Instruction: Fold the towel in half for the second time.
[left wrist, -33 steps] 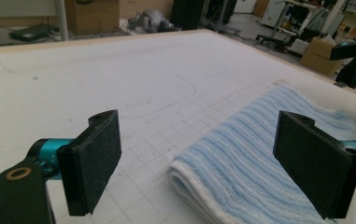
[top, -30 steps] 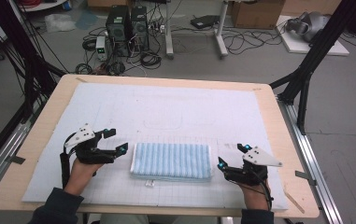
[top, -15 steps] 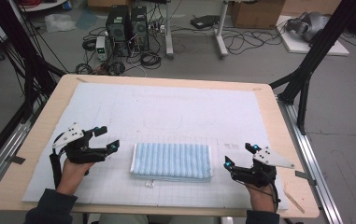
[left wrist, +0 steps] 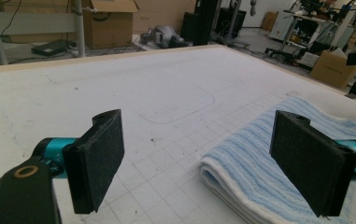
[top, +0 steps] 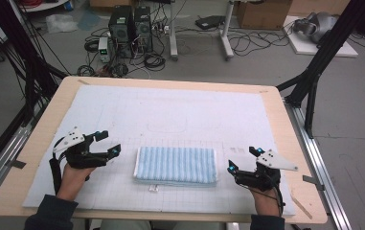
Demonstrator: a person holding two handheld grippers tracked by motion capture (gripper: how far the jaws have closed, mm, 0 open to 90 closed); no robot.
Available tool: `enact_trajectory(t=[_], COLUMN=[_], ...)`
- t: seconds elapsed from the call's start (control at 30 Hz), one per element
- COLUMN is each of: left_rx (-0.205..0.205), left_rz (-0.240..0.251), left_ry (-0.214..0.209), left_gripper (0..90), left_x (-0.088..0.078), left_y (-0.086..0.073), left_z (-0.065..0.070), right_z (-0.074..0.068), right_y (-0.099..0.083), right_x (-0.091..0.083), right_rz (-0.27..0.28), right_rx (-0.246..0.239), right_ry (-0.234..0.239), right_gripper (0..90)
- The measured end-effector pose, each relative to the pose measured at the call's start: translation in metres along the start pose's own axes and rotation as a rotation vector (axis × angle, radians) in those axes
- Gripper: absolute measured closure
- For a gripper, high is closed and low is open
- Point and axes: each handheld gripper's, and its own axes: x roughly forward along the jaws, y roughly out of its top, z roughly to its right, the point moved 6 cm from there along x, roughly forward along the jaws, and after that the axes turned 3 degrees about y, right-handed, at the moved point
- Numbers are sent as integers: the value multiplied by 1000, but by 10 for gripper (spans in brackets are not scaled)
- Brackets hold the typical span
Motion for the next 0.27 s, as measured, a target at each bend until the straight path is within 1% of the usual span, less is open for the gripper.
enact_trajectory(t=[0.27], left_rx=[0], left_rz=[0], left_ry=[1], left_gripper=[182], left_x=[0], left_y=[0], left_z=[-1], right_z=[1], right_y=[0], right_x=[1], right_rz=[3], right_rx=[0], right_ry=[1], right_gripper=[110])
